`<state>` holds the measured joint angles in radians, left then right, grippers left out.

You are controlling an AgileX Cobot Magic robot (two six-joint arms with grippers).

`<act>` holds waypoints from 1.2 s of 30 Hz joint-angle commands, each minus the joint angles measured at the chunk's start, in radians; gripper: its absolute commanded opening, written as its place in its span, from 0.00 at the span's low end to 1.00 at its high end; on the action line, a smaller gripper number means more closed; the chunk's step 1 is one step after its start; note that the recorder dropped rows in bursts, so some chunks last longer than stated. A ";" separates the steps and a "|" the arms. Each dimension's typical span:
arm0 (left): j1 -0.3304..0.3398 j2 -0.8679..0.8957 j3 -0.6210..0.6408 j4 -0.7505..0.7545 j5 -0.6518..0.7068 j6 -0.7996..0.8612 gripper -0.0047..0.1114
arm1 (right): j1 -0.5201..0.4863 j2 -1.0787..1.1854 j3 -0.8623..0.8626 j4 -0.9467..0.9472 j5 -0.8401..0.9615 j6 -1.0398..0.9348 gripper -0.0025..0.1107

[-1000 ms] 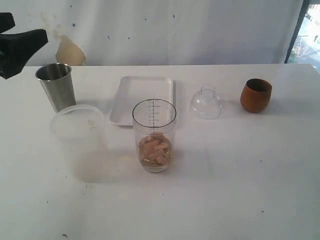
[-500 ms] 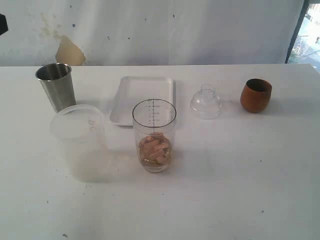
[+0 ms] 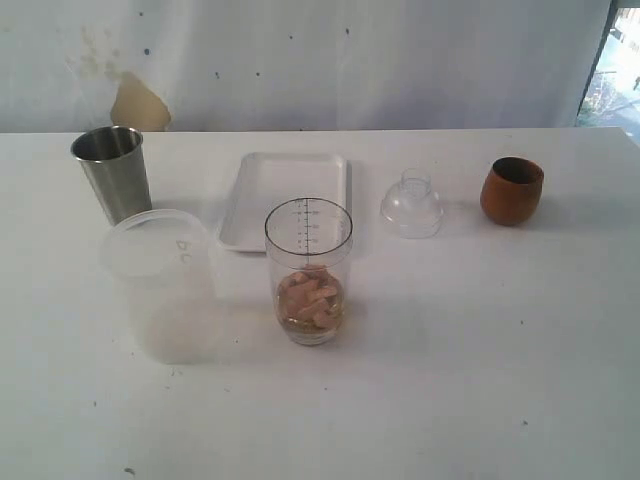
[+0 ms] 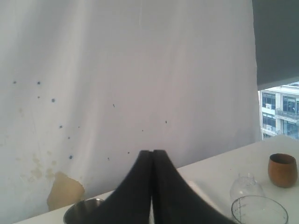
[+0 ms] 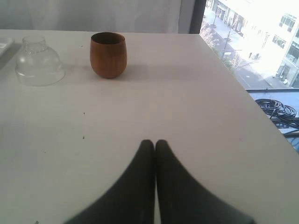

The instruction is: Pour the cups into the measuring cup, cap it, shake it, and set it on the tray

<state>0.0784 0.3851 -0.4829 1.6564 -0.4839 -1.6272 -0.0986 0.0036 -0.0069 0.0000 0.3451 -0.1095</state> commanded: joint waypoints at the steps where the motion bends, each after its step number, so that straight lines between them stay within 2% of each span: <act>1: 0.003 -0.083 0.057 0.010 0.002 -0.020 0.04 | -0.006 -0.004 0.007 0.000 -0.004 -0.007 0.02; 22: 0.003 -0.099 0.063 0.013 0.003 -0.020 0.04 | -0.006 -0.004 0.007 0.000 -0.004 -0.007 0.02; 29: 0.003 -0.131 0.080 0.068 0.005 -0.020 0.04 | -0.006 -0.004 0.007 0.000 -0.004 -0.007 0.02; 32: 0.003 -0.147 0.106 -0.045 0.021 0.067 0.04 | -0.006 -0.004 0.007 0.000 -0.004 -0.007 0.02; 34: 0.003 -0.156 0.131 -0.155 -0.006 0.191 0.04 | -0.006 -0.004 0.007 0.000 -0.004 -0.007 0.02; 36: -0.001 -0.168 0.168 -0.345 -0.042 0.384 0.04 | -0.006 -0.004 0.007 0.000 -0.004 -0.007 0.02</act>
<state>0.0784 0.2327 -0.3563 1.5279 -0.4957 -1.4514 -0.0986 0.0036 -0.0069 0.0000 0.3451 -0.1095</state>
